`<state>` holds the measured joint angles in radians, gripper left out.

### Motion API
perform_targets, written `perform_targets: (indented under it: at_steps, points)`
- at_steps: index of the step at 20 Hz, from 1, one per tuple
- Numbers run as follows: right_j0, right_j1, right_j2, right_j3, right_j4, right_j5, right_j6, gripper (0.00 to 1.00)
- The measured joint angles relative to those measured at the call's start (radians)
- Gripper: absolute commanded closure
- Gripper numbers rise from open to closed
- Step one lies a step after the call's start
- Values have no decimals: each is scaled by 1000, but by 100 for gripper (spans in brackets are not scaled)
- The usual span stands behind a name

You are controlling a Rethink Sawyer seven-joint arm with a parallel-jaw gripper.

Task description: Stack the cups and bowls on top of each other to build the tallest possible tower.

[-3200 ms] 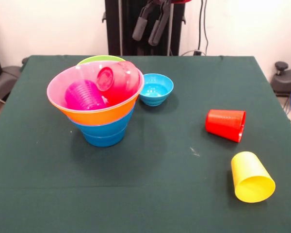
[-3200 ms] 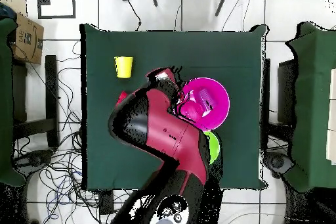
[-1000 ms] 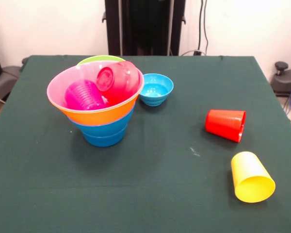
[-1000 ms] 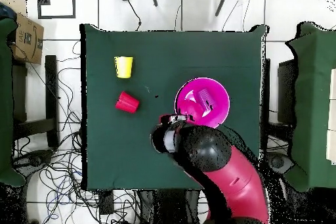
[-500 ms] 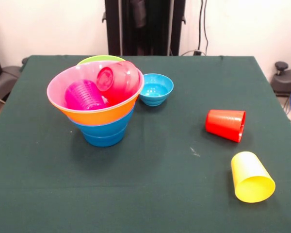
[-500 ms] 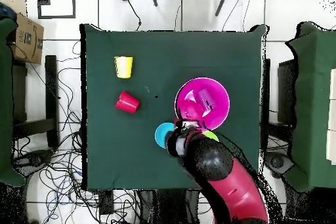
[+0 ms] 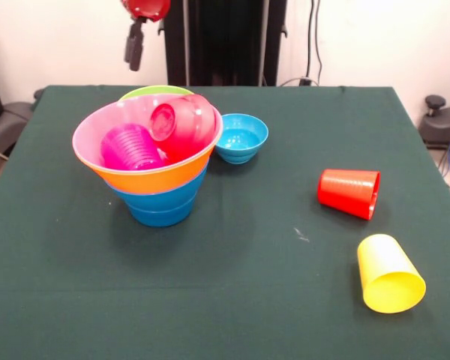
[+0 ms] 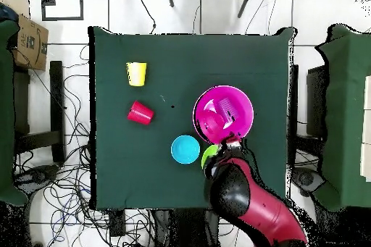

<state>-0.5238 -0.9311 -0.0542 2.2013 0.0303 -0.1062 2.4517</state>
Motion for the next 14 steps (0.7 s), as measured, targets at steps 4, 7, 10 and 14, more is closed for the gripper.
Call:
perform_targets:
  at_steps: [4,7,10,14]
  points:
    - [-32,-17,-14,12,-87,-22,0,0]
    - [-73,-62,-19,21,-187,-23,0,0]
    - [-129,-105,-11,33,-262,-22,0,0]
    - [-302,-204,48,83,-361,-20,0,0]
